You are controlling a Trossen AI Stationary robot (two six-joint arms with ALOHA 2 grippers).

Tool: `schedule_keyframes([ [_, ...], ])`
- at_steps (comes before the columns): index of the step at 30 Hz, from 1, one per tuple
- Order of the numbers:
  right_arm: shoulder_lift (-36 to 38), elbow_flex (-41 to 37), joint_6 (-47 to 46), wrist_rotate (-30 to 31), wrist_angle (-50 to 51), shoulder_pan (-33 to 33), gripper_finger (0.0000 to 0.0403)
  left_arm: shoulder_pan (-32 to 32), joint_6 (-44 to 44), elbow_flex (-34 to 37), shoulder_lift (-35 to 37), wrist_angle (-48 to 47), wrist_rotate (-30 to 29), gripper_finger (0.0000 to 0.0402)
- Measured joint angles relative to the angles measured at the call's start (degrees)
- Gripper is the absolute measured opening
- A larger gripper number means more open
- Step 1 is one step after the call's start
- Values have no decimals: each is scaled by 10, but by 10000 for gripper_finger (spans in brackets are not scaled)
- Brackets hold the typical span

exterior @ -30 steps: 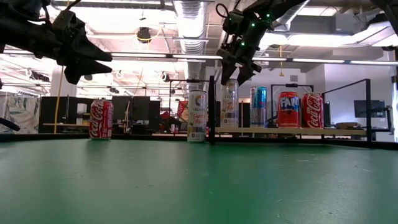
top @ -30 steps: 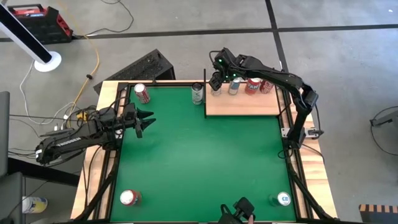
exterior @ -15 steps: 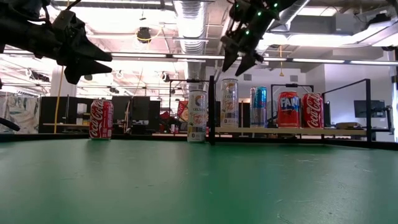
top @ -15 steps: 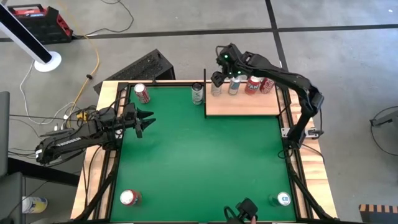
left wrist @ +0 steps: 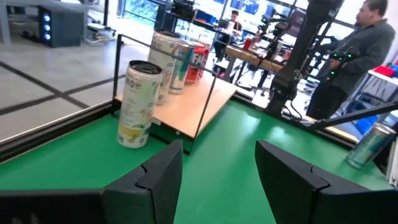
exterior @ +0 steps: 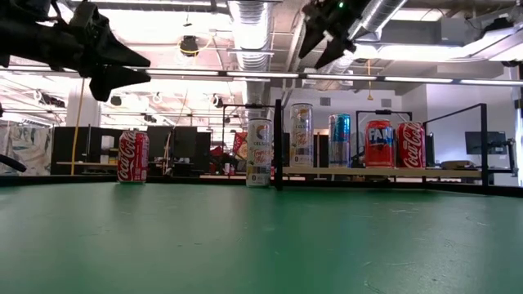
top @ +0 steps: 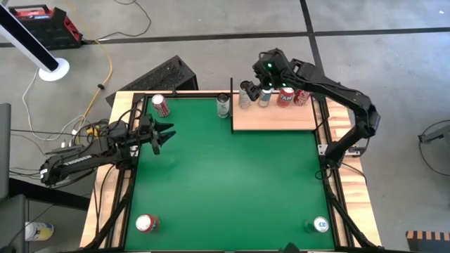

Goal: Place canned beverage on shelf
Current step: Put the white yellow soda can on the shelf aligned with the other white yellow soda can

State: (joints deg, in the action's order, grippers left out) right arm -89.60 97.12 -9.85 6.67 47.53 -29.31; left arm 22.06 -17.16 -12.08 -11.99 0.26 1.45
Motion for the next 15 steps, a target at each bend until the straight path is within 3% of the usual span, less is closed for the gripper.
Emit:
schedule_keyframes([
  [8,48,0,-68,14,102,55,356,0,13,0,0,8,26,185],
  [15,73,0,-147,110,233,128,356,0,55,0,0,14,22,185],
])
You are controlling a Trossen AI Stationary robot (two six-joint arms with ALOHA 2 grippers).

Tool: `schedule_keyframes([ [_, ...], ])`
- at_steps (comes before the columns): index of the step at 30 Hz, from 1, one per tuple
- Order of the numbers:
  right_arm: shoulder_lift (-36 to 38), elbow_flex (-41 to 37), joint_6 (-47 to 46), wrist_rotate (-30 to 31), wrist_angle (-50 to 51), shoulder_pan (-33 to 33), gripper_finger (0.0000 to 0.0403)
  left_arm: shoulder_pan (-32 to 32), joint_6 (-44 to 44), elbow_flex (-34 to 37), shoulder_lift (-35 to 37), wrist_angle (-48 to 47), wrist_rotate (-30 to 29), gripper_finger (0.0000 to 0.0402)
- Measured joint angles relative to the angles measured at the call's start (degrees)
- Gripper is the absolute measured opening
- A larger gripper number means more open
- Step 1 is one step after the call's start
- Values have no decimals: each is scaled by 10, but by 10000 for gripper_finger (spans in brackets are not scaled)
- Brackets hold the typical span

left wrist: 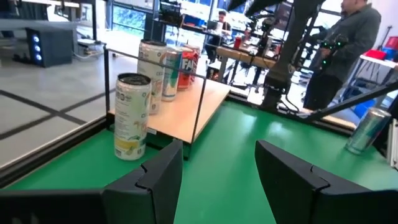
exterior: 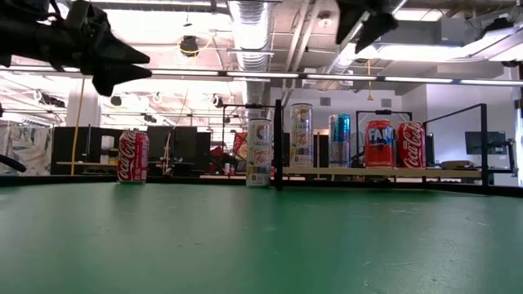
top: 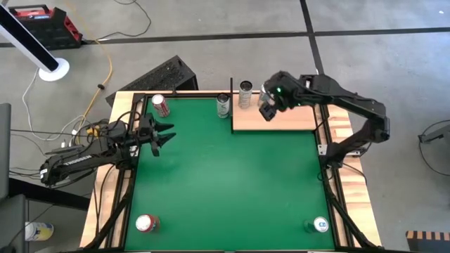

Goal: Place canned beverage on shelf
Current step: Put the white yellow soda can on the shelf aligned with the other white yellow soda can

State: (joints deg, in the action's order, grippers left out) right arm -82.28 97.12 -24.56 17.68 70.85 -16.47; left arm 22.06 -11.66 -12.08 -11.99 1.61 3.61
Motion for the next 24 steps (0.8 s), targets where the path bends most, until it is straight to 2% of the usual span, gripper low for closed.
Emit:
schedule_keyframes([
  [5,28,-33,-41,8,37,47,356,0,-28,0,-12,44,-1,185],
  [11,108,-147,-57,7,23,86,356,0,-86,0,-62,145,-14,185],
  [18,231,-262,-88,8,-81,172,356,-4,-131,-32,-162,216,-35,185],
  [24,296,-304,-100,23,-89,233,356,-38,-146,-91,-265,225,-57,185],
])
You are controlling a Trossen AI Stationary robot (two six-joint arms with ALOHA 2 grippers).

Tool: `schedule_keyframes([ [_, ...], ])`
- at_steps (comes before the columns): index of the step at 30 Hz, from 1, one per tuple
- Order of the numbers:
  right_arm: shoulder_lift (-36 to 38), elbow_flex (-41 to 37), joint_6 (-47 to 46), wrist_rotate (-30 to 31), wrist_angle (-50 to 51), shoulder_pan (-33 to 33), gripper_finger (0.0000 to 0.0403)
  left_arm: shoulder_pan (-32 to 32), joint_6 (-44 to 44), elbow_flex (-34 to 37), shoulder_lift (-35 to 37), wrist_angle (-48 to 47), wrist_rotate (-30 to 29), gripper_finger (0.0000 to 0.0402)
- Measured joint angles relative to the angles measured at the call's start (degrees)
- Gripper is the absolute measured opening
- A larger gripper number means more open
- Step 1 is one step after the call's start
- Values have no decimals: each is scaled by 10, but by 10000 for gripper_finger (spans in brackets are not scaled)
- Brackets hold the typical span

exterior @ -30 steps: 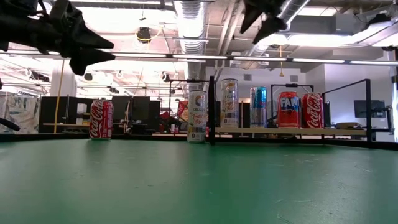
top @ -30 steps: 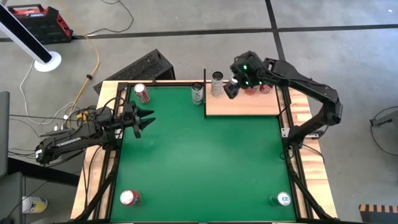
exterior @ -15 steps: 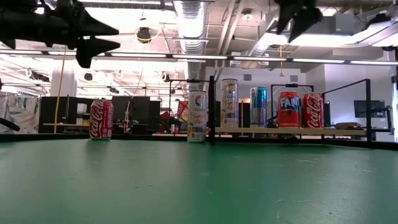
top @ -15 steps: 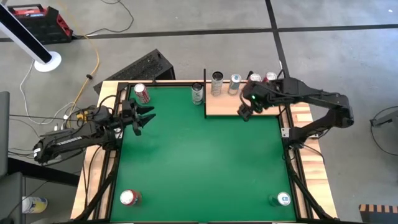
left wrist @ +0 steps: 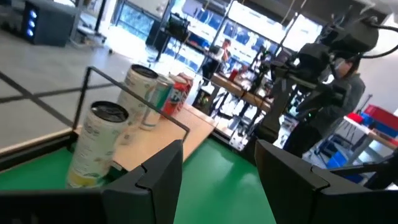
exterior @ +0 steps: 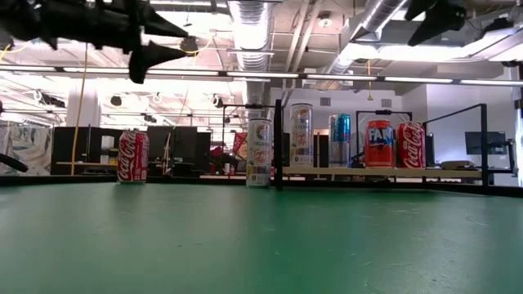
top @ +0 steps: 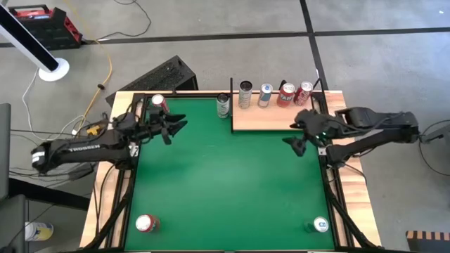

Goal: Place canned beverage on shelf
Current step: Put the white yellow soda can on the shelf aligned with the other white yellow soda can

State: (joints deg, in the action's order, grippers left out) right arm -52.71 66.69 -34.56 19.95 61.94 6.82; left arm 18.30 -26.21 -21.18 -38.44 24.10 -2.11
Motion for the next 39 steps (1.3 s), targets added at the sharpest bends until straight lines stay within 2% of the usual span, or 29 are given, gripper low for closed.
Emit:
schedule_keyframes([
  [10,21,-22,51,11,-12,26,356,-82,-14,-82,-136,-2,-53,185],
  [15,17,-22,57,4,-13,26,356,-106,18,-120,-195,-1,-85,185],
  [20,16,-22,41,0,-18,33,356,-95,96,-168,-255,-5,-95,185],
  [23,16,-22,41,2,-43,37,356,-70,154,-209,-286,-28,-127,186],
  [26,10,-22,34,12,-82,37,356,-33,226,-255,-317,-63,-131,199],
  [29,0,-22,20,35,-112,35,356,16,271,-301,-352,-112,-96,225],
  [32,-19,-21,-7,67,-133,35,356,68,304,-342,-387,-151,-14,262],
  [35,-44,-22,-35,70,-142,33,356,111,327,-383,-420,-180,54,301],
  [39,-71,-22,-82,69,-142,31,356,153,369,-412,-462,-204,87,345],
])
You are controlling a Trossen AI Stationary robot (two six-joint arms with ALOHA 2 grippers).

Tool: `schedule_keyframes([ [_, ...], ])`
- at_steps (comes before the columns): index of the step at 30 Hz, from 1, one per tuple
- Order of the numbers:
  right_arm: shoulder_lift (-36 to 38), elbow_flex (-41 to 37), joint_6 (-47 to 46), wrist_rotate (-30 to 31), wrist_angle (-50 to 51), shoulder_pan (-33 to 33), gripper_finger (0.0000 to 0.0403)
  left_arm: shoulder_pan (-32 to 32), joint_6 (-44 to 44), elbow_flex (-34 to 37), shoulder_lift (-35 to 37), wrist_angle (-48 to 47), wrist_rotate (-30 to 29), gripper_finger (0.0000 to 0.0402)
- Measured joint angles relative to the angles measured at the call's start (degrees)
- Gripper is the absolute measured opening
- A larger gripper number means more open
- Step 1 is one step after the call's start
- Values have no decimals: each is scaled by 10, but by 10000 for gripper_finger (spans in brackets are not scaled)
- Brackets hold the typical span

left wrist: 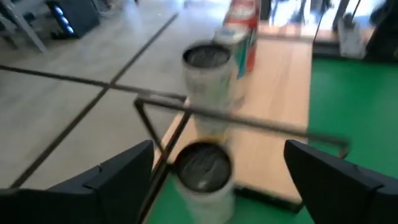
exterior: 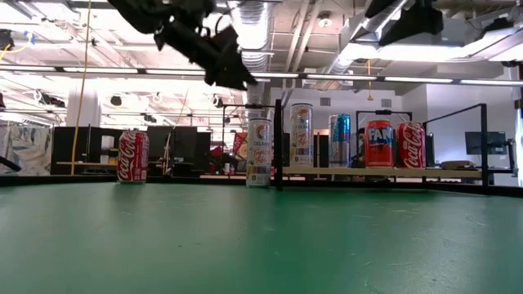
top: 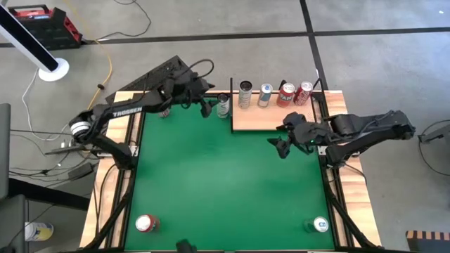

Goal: Place canned beverage on shelf
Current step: Put the white yellow soda can on the shelf aligned with the other white yellow soda can

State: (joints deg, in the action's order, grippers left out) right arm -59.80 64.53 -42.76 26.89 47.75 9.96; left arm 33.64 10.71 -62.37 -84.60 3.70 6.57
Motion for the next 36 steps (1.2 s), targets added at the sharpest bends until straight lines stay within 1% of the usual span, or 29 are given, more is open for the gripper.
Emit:
schedule_keyframes([
  [2,-10,0,-19,0,0,0,356,18,25,-2,-20,11,24,359],
  [4,-18,0,-35,0,-3,0,356,35,46,-2,-41,11,61,366],
  [8,-27,0,-60,0,-5,0,356,54,59,-2,-80,16,134,368],
  [10,-28,0,-68,0,-4,0,356,56,75,-2,-95,29,151,368],
  [14,-30,0,-69,0,-7,0,356,56,97,-2,-122,58,152,368],
  [17,-30,0,-69,0,-6,0,356,56,96,-2,-140,89,152,368],
  [20,-30,0,-68,0,-4,0,356,56,81,-2,-158,107,135,368],
  [25,-30,0,-63,0,2,0,356,54,71,-1,-169,121,138,368],
  [30,-30,0,-45,-8,7,-10,356,46,88,-1,-169,131,132,368],
  [33,-30,0,-27,-20,7,-24,356,35,90,-1,-173,137,101,360],
  [36,-28,0,-13,-43,7,-39,356,26,79,-1,-178,135,97,340],
])
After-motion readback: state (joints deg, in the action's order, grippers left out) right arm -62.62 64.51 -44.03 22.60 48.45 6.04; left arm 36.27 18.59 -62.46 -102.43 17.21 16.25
